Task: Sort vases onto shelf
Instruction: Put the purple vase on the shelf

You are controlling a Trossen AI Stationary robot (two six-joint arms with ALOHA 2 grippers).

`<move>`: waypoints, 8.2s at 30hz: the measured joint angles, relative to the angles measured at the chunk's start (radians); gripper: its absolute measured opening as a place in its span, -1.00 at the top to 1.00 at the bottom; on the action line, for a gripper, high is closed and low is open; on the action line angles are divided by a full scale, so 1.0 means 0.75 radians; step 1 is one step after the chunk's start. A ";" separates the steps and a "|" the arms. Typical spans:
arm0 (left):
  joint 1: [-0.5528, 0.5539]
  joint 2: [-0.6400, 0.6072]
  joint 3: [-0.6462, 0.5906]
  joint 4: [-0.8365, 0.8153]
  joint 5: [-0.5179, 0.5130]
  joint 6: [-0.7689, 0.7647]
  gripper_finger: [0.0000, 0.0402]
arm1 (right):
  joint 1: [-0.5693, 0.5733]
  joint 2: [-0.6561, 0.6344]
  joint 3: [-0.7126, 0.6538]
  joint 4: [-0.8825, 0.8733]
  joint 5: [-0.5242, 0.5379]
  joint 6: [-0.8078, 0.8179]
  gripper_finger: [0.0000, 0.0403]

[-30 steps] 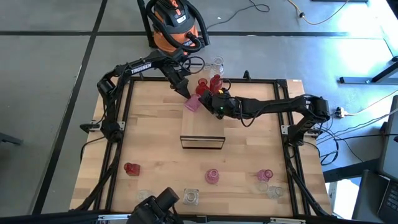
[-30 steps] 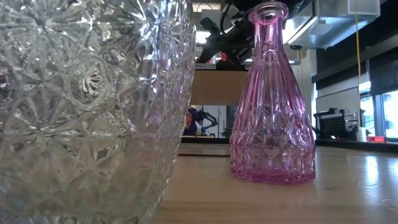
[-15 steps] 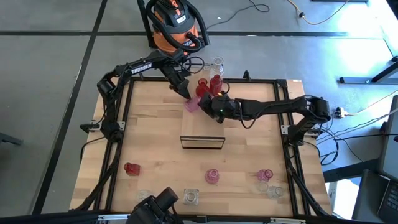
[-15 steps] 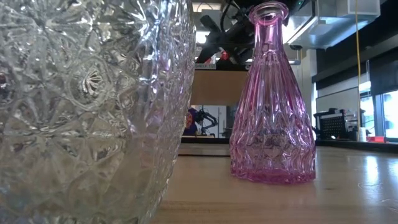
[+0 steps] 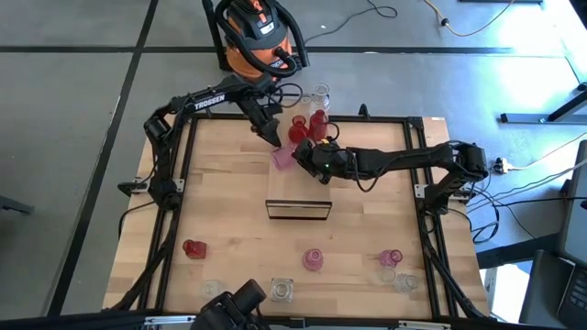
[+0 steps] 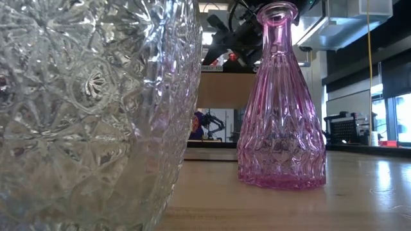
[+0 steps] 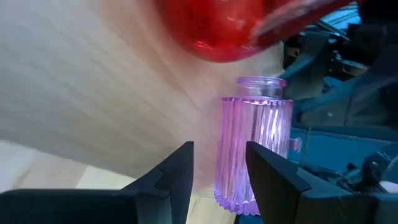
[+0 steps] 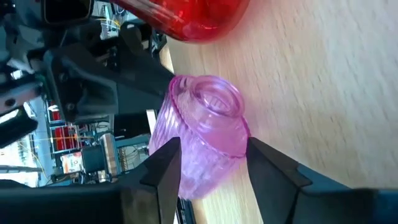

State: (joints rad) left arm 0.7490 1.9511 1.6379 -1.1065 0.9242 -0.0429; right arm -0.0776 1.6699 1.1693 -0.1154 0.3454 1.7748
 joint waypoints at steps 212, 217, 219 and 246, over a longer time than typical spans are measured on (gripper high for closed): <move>-0.022 -0.219 -0.228 0.266 0.107 0.071 0.31 | 0.002 0.094 0.129 0.102 0.058 -0.414 0.46; -0.022 -0.219 -0.228 0.268 0.107 0.071 0.31 | 0.002 0.093 0.130 0.098 0.075 -0.428 0.46; -0.022 -0.219 -0.228 0.268 0.108 0.071 0.31 | 0.002 0.092 0.131 0.097 0.078 -0.446 0.46; -0.056 -0.219 -0.234 0.255 0.099 0.251 0.31 | -0.001 0.029 0.142 0.089 0.188 -0.678 0.46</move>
State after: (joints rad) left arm 0.7073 1.7866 1.4620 -0.9154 0.9984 0.1452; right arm -0.0785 1.6917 1.2758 -0.0485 0.4860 1.2662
